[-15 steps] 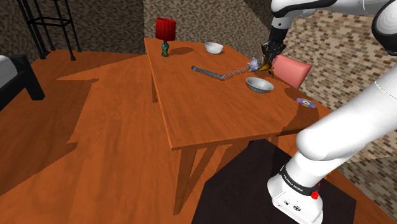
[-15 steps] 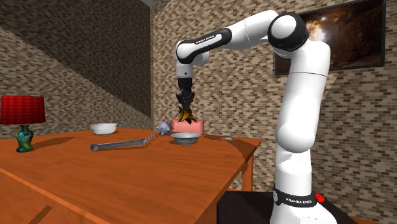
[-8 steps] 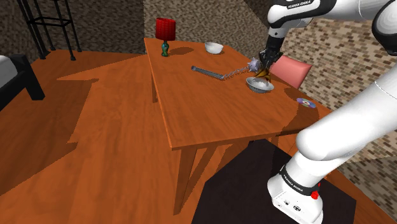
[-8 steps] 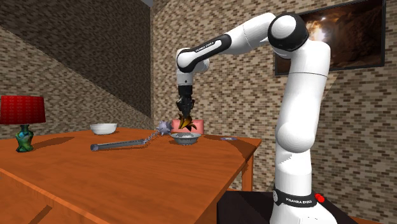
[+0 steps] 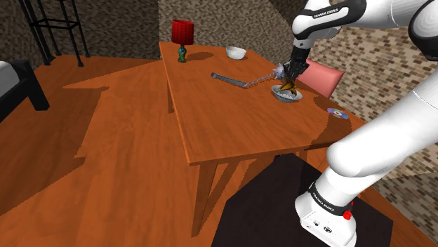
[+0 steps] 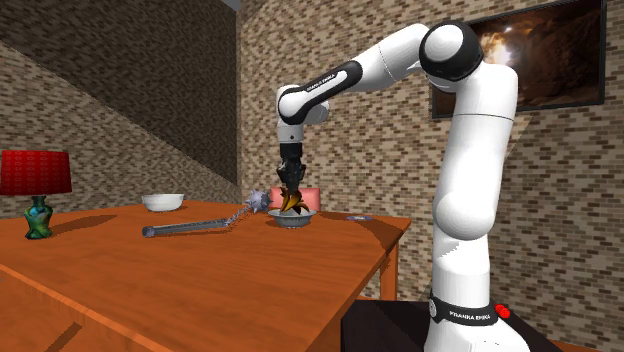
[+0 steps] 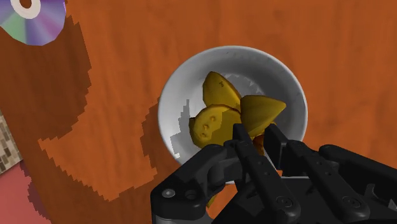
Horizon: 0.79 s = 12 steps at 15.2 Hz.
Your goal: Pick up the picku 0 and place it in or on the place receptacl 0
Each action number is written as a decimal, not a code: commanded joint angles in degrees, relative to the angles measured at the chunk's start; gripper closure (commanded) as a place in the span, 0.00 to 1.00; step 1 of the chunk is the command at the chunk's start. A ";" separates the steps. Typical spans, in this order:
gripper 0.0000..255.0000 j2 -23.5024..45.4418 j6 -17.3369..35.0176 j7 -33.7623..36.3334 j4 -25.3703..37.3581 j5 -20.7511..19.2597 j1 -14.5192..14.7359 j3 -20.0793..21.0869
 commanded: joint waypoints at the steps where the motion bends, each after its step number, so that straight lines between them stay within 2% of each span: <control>1: 1.00 0.05 0.12 0.03 -0.05 0.00 0.01 0.00; 5: 1.00 0.05 0.12 0.03 -0.05 0.00 0.01 0.00; 6: 0.00 0.05 0.12 0.03 -0.05 0.00 0.01 0.00; 11: 0.00 0.05 0.12 0.03 -0.05 0.00 0.01 0.00; 12: 0.00 -0.33 -1.80 0.01 1.47 0.08 0.12 0.18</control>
